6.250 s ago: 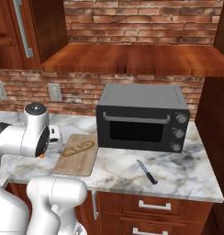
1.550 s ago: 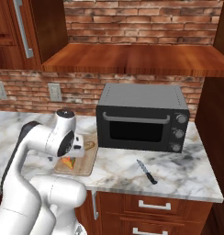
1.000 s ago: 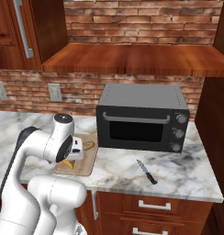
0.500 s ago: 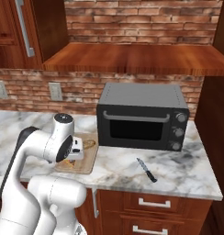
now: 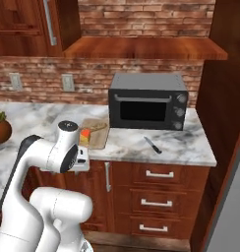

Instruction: Retrieve the sausage and cheese from the fridge and place them on the cutting board on the counter.

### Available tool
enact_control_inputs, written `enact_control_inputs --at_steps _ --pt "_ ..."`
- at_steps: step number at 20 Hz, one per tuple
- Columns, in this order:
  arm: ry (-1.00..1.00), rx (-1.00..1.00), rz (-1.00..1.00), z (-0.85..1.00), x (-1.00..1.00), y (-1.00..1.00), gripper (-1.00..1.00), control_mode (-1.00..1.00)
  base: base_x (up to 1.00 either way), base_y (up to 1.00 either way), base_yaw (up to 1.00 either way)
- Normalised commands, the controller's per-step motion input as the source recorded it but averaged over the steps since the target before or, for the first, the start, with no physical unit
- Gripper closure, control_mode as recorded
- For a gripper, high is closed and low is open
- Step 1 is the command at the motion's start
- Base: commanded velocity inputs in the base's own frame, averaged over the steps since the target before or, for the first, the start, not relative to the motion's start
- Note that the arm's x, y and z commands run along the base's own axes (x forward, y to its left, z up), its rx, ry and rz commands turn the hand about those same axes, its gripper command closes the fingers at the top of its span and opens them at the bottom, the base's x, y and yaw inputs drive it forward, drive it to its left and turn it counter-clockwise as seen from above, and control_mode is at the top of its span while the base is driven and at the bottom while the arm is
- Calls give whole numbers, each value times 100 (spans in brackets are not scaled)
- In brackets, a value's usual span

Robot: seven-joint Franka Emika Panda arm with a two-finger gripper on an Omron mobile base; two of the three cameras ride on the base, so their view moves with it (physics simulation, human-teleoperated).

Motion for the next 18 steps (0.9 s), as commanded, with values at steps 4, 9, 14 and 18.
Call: enact_control_inputs --at_steps 4,9,14,18 --pt "0 0 0 0 0 0 -100 100 -92 -27 -9" --pt "0 0 0 0 0 0 -100 100 -88 -30 -11" --pt "0 0 0 0 0 0 -100 100 -80 -38 -12" --pt "0 0 0 0 0 0 -100 100 -13 -67 -2"
